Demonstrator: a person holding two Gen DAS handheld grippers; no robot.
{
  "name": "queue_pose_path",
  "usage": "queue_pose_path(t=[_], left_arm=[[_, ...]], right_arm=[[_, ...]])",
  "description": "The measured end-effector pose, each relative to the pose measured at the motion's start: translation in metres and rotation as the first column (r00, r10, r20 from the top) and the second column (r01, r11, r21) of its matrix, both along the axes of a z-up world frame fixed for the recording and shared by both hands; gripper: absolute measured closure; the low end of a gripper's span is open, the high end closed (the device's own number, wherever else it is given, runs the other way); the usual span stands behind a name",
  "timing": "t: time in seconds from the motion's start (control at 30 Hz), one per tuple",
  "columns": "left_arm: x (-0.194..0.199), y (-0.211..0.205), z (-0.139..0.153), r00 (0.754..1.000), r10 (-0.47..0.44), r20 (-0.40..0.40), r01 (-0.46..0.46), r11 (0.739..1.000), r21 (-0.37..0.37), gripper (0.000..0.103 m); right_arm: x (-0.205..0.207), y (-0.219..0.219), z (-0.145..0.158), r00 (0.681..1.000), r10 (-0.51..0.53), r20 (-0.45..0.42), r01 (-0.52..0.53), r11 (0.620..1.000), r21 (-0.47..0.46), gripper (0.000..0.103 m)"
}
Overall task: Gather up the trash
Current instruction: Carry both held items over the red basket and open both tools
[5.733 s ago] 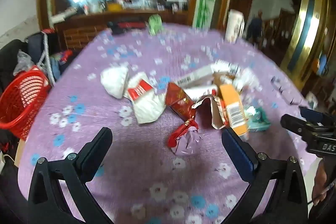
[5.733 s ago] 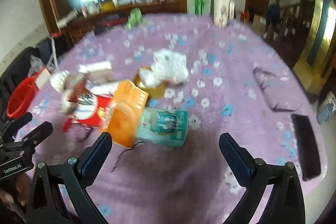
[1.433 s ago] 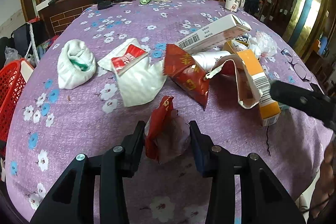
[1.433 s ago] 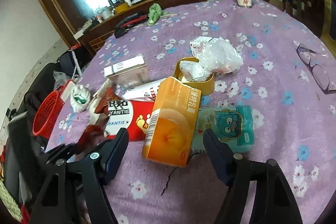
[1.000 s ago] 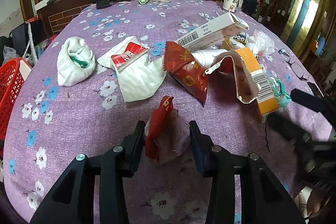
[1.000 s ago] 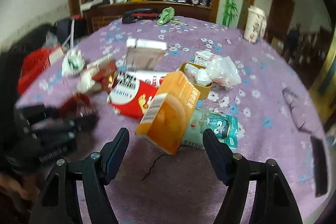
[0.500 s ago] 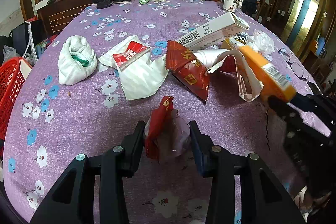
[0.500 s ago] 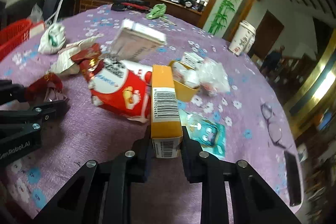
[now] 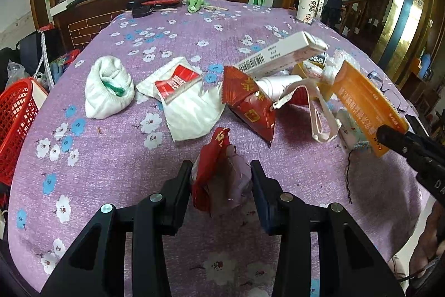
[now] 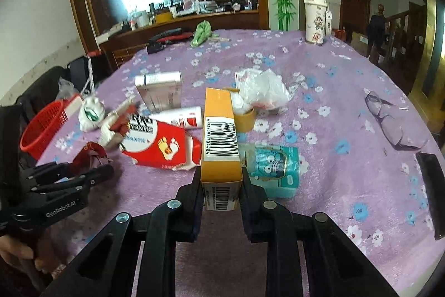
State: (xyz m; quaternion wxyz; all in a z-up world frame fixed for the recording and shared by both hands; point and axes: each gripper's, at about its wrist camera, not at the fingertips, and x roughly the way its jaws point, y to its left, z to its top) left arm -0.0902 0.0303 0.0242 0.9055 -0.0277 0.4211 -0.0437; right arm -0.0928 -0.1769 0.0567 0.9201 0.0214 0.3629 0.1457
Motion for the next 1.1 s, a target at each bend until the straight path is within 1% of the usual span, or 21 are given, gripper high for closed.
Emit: queue_pose_path(t=[0.13,0.23,0.43,0.57,0.67,0.83,1.03,1.1], left_arm=[[-0.002,0.002,0.008,1.0,0.003,0.022,-0.003,1.0,0.005,0.063],[-0.005,0.008,0.016,0.999,0.011,0.044,-0.012,1.0,0.015,0.063],[-0.01,0.035,0.032,0.995,0.063,0.077,-0.065,0.998,0.011,0.063],[-0.015,0.061,0.041,0.989,0.115,0.093,-0.116,0.993,0.01,0.063],[-0.02,0.08,0.047,0.982,0.152,0.109,-0.155,0.988,0.019,0.063],[-0.027,0.116,0.059,0.969,0.207,0.134,-0.21,0.978,0.012,0.063],[-0.033,0.164,0.07,0.949,0.278,0.148,-0.282,0.959,0.006,0.063],[-0.036,0.181,0.073,0.94,0.306,0.148,-0.31,0.951,0.005,0.063]], right_arm=[[-0.004,0.003,0.015,0.999,0.019,0.029,-0.02,1.0,0.021,0.079],[-0.007,0.009,0.026,0.998,0.052,0.04,-0.054,0.998,0.039,0.079],[-0.008,0.032,0.042,0.988,0.151,0.038,-0.154,0.984,0.084,0.079],[-0.005,0.056,0.047,0.976,0.215,0.034,-0.217,0.973,0.082,0.079],[-0.005,0.073,0.053,0.964,0.266,0.026,-0.267,0.959,0.099,0.079],[-0.001,0.105,0.073,0.939,0.339,0.052,-0.343,0.932,0.118,0.079],[0.013,0.16,0.077,0.899,0.438,0.02,-0.436,0.889,0.137,0.079],[0.02,0.182,0.076,0.879,0.476,-0.011,-0.468,0.869,0.158,0.079]])
